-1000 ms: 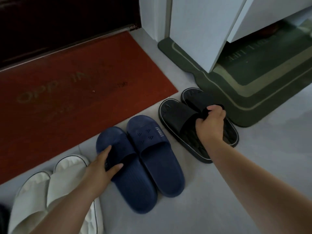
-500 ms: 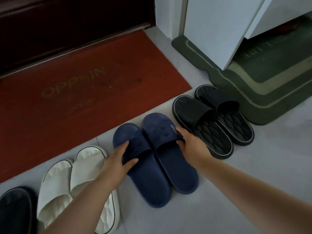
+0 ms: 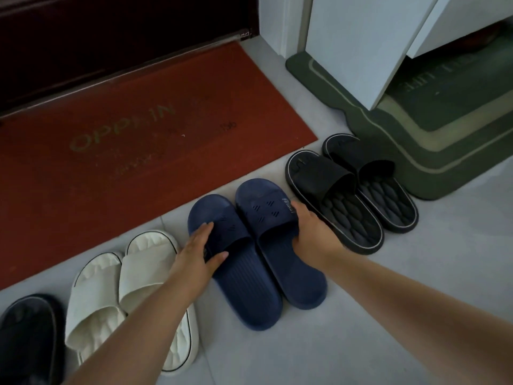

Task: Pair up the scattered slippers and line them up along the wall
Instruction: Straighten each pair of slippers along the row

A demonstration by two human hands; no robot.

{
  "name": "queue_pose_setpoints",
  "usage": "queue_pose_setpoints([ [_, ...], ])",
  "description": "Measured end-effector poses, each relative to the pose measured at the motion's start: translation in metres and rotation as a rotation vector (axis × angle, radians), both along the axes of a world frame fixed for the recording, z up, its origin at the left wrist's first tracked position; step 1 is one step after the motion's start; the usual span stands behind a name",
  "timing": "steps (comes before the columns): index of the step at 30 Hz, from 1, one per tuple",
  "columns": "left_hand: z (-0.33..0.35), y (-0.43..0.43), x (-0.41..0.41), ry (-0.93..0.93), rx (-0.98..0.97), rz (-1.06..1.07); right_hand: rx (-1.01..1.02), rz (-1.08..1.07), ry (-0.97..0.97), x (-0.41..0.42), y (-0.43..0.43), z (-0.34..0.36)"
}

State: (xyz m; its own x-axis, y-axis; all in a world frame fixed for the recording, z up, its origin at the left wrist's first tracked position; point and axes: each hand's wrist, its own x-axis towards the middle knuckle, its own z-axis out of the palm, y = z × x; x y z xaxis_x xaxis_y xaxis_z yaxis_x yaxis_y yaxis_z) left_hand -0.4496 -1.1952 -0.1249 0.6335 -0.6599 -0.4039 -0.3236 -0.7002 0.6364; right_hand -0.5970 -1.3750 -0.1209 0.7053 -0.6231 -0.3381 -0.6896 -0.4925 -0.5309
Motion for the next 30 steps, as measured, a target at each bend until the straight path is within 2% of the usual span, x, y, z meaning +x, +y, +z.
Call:
queue_pose_setpoints([
  [13, 0.001, 0.001, -0.001, 0.006, -0.035, -0.020, 0.067, -0.047, 0.045, 0.007, 0.005, 0.008],
  [18, 0.017, 0.011, -0.001, 0.064, -0.108, 0.035, -0.111, -0.042, 0.094, 0.015, 0.021, 0.017],
  [20, 0.029, 0.030, 0.006, -0.021, -0.137, 0.050, -0.205, 0.083, -0.068, 0.022, 0.040, 0.024],
  [23, 0.046, 0.076, 0.025, -0.257, -0.057, 0.091, -0.104, 0.396, -0.245, 0.037, 0.077, 0.032],
  [26, 0.051, 0.128, 0.046, -0.271, 0.106, 0.135, 0.137, 0.639, -0.179, 0.049, 0.117, 0.028],
  [30, 0.041, 0.172, 0.049, -0.116, 0.255, 0.209, 0.268, 0.660, 0.027, 0.064, 0.148, 0.015],
])
